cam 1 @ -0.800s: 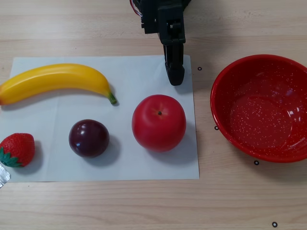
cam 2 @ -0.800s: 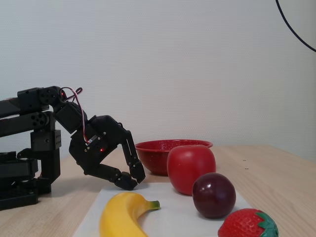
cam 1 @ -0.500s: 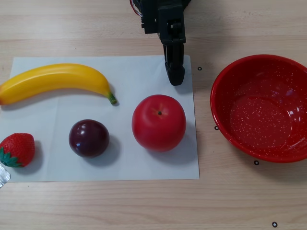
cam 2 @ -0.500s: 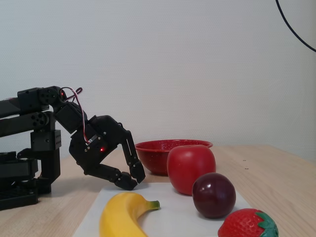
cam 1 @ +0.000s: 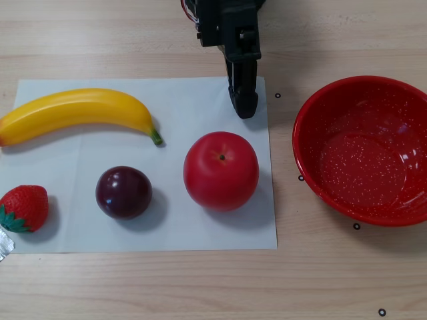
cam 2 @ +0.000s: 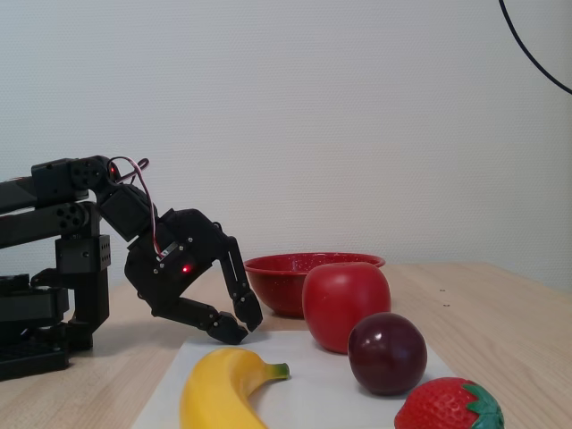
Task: Grasp the banana and put it in the red bowl.
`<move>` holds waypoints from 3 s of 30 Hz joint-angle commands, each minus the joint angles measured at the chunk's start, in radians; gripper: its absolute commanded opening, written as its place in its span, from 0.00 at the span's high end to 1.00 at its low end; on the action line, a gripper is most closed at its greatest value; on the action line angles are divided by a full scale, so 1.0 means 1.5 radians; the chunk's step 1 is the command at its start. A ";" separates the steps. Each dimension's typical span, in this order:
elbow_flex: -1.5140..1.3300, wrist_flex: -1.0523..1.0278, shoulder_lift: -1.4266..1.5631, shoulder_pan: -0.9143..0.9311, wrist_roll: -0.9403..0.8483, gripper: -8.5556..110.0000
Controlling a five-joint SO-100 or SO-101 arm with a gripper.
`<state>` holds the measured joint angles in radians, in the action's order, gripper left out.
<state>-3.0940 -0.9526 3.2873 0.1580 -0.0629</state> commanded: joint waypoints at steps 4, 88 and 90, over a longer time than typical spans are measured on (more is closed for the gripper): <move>0.092 -0.039 -0.049 -0.014 0.026 0.93; 1.412 -0.624 -1.222 -0.608 0.545 0.83; 1.417 -0.622 -1.232 -0.613 0.546 0.82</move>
<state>-1.0661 -1.8730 1.3944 -0.7547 0.7424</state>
